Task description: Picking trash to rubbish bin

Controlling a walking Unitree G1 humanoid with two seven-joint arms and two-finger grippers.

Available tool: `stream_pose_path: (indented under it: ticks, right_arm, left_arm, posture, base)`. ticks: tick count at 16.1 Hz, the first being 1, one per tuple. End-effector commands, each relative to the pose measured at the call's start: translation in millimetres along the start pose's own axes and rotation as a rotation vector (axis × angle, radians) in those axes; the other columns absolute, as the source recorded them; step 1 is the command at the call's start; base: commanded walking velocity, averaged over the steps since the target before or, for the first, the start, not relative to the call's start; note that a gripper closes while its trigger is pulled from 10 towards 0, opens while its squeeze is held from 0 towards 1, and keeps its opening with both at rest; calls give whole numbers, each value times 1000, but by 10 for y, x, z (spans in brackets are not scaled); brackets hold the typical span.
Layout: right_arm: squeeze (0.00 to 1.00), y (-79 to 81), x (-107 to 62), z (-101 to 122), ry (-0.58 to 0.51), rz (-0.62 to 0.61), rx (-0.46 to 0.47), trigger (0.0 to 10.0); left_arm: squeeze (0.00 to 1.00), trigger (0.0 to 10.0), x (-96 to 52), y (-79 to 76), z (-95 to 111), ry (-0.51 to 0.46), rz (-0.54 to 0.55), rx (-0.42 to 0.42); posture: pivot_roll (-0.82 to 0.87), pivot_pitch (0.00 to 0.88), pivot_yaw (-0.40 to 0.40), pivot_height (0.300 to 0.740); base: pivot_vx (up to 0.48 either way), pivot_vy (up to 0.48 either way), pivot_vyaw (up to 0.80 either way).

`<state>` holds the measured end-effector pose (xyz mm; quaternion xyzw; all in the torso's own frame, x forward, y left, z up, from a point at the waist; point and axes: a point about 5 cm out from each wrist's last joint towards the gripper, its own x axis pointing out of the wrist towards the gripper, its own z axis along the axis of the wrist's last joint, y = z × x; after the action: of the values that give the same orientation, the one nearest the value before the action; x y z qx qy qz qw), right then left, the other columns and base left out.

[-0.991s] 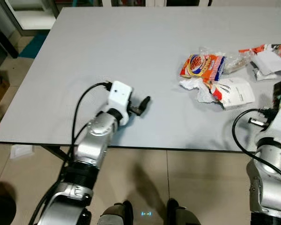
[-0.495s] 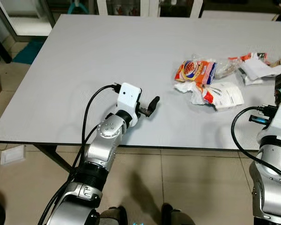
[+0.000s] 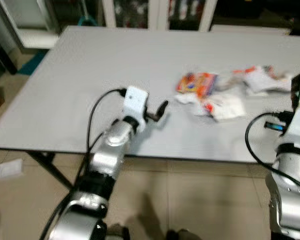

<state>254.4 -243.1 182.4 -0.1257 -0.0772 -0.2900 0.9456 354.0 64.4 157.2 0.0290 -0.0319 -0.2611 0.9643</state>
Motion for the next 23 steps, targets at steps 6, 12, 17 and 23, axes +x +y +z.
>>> stream_pose_path:
  ticks: [6, 12, 17, 23]
  right_arm:
    - [0, 13, -5, 93, -39, 29, -33, 10000]
    - [0, 64, -17, 116, -52, 62, -48, 10000]
    - [0, 140, -31, 132, -63, 119, -31, 10000]
    - [0, 239, -280, 70, -90, 319, 17, 10000]
  left_arm:
    - [0, 10000, 17, 39, -21, 8, 22, 4]
    - [0, 10000, 35, 41, -40, 14, 38, 13]
    - [0, 10000, 39, 111, -54, 20, 86, 39]
    - [0, 10000, -131, 410, -139, 34, 195, 95]
  posture:
    - [108, 93, -3, 740]
    - [105, 88, -7, 740]
    - [105, 88, -7, 740]
    - [131, 82, -35, 740]
  base:
    - [0, -447, 0]
    - [0, -447, 0]
    - [0, -446, 0]
    - [0, -447, 0]
